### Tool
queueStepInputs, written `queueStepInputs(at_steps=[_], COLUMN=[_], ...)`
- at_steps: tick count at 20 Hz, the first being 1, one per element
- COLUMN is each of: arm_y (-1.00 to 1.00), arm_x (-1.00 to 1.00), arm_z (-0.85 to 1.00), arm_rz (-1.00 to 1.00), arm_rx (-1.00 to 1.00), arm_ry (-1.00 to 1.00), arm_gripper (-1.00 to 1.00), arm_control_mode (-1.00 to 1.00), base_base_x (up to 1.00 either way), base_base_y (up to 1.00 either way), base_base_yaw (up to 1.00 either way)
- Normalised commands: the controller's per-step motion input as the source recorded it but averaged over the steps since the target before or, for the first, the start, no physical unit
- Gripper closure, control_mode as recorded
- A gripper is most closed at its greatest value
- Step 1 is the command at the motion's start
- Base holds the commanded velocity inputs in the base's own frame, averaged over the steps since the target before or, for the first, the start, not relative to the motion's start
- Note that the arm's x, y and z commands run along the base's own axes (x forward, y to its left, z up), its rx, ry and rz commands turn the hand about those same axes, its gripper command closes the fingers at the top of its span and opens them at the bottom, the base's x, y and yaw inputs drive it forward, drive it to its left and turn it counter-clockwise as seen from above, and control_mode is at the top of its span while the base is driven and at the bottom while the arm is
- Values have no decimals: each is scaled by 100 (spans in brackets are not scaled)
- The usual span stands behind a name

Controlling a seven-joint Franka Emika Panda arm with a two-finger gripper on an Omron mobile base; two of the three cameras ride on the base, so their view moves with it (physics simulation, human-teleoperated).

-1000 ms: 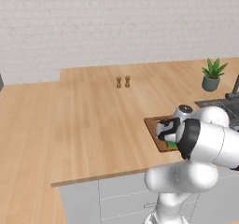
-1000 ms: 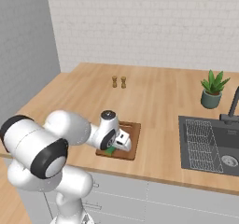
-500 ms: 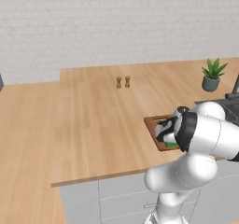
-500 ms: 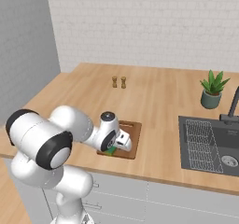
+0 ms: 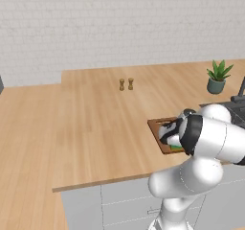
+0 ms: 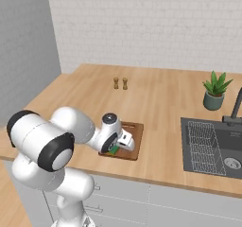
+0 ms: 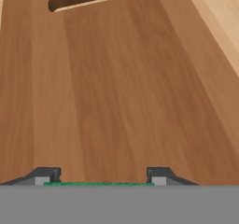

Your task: Pick up the sponge from the counter and clean the cutting board by briefly scrubbing or pressing down on the cutting board. Once finished, release the sponge.

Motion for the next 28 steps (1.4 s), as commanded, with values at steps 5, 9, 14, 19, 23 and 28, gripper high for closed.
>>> queueStepInputs(at_steps=[5,9,14,19,23,28], arm_y=[0,0,0,0,0,0], arm_x=[18,37,33,26,29,35], arm_z=[-7,-7,-4,-2,-4,-8], arm_rz=[-4,-5,-6,-6,-5,-5], arm_rx=[-1,0,0,0,0,0], arm_ry=[-9,-3,-1,0,0,0], arm_gripper=[100,100,100,100,100,100], arm_control_mode=[-100,-100,-100,-100,-100,-100], base_base_x=[0,0,0,0,0,0], base_base_y=[0,0,0,0,0,0], base_base_yaw=[0,0,0,0,0,0])
